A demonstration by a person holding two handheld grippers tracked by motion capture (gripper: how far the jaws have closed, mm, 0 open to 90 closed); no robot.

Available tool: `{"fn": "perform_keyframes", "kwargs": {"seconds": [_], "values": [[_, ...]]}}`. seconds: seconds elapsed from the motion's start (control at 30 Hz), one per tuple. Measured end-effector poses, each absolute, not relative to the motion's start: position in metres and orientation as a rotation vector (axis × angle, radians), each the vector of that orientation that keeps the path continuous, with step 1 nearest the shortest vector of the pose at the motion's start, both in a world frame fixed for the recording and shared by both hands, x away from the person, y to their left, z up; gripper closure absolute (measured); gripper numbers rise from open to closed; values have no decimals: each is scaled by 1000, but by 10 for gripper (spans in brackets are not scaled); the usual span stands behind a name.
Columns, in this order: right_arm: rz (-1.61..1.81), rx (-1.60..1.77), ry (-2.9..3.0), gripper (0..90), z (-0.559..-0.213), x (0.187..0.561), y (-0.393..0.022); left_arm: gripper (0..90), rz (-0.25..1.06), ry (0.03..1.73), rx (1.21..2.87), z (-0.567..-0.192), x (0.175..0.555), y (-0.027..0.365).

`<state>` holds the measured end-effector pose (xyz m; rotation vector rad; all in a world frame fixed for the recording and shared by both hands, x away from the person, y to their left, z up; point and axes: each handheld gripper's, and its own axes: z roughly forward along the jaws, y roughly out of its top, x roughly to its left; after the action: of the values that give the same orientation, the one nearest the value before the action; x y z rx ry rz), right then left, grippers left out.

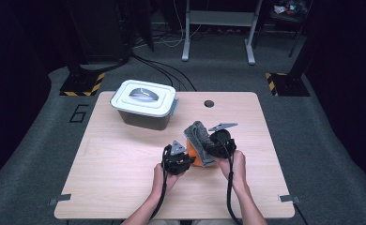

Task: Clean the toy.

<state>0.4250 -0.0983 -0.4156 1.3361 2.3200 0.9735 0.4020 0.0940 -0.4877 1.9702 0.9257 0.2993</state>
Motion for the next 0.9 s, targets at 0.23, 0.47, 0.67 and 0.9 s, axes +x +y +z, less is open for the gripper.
{"fn": "perform_keyframes", "kwargs": {"seconds": [0.23, 0.47, 0.67, 0.9], "values": [[969, 1399, 2272, 751, -419, 426, -123, 763, 294, 925, 1969, -488, 403, 94], [967, 1513, 2210, 751, -429, 431, -150, 762, 293, 923, 1972, -488, 403, 95], [947, 1636, 2178, 751, -448, 438, -171, 762, 297, 923, 1974, -488, 403, 94], [899, 1705, 2202, 752, -475, 446, -179, 762, 292, 925, 1973, -488, 404, 95]]}}
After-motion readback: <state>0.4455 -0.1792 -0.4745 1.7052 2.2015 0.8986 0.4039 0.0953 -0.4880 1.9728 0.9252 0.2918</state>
